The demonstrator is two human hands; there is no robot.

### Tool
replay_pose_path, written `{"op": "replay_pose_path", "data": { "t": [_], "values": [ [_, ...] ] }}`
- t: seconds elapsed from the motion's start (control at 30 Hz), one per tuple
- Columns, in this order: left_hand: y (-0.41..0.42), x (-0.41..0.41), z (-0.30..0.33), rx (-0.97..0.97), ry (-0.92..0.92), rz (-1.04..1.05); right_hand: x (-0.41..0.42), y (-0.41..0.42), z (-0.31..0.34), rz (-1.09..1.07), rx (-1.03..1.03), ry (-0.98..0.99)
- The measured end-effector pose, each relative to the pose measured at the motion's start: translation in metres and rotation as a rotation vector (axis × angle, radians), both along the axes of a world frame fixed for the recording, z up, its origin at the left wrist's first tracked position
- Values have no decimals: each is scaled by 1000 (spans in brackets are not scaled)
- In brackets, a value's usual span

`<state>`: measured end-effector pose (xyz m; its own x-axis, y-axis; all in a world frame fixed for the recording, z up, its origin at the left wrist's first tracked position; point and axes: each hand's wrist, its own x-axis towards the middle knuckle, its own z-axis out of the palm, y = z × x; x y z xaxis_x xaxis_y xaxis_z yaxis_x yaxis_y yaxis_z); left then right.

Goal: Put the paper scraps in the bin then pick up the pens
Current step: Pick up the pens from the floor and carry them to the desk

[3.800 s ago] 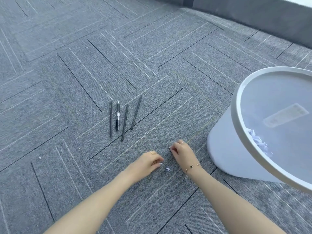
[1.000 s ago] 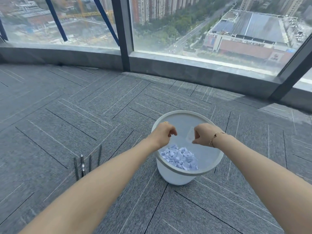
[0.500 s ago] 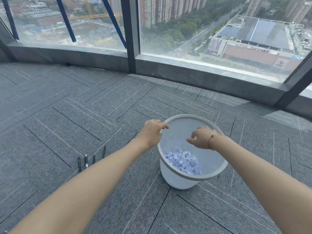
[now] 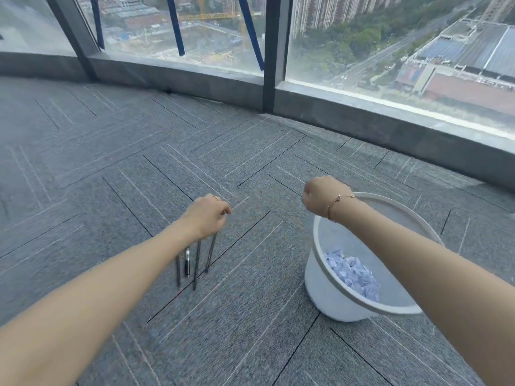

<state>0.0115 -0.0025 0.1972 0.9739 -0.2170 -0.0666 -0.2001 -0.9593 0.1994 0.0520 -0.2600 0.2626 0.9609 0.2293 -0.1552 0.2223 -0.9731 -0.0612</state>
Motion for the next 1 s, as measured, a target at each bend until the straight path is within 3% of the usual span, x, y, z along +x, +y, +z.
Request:
{"op": "replay_pose_path", "data": {
  "t": [0.4,0.77,0.9,1.0],
  "values": [
    [136,-42,-69,0,245,358,2,126,-103,160,-34,242],
    [154,-23,-175,-40,524,507,8,180,-216,203,-103,447],
    [146,-12,-204,-133,516,593,14,186,-244,170,-110,442],
    [137,-6,-215,-165,483,684,22,197,-263,108,16,461]
  ]
}}
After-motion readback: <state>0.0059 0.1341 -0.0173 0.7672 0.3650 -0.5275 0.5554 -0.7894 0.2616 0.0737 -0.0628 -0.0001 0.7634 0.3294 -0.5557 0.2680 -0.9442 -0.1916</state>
